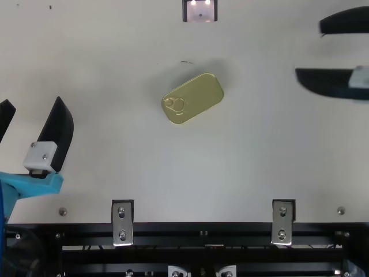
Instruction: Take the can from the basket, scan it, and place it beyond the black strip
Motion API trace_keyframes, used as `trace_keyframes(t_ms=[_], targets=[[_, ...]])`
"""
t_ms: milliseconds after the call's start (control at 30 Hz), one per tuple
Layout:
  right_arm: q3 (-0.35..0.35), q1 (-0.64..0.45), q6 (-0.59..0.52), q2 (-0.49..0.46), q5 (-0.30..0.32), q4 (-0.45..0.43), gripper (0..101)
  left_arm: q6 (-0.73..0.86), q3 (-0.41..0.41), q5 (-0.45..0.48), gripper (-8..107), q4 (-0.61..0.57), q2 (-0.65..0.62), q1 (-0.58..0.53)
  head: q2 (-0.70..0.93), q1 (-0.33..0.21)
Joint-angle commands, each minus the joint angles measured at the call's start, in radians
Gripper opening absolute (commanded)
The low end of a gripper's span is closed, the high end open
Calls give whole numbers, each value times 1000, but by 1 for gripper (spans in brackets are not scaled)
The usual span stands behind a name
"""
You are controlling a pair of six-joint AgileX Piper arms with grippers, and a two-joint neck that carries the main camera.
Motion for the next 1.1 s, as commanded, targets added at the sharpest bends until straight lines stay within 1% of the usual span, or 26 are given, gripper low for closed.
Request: trace_keyframes(t_ms=[0, 133, 267, 500, 700, 967, 1067], targets=[[11, 13, -35, 21, 4, 17, 101, 0, 0, 0, 90, 0, 0, 0, 0, -5], [30, 37, -61, 61, 4, 55, 101, 0, 0, 0, 90, 0, 0, 0, 0, -5], [43, 62, -62, 92, 4, 84, 101, 0, 0, 0, 90, 0, 0, 0, 0, -5], [64, 103, -59, 121, 4, 105, 101, 0, 0, 0, 90, 0, 0, 0, 0, -5], [94, 146, -82, 125, 4, 116, 101, 0, 0, 0, 90, 0, 0, 0, 0, -5], [143, 210, -146, 109, 4, 161, 101, 0, 0, 0, 90, 0, 0, 0, 0, -5], [134, 195, -155, 92, 4, 150, 101, 0, 0, 0, 90, 0, 0, 0, 0, -5]])
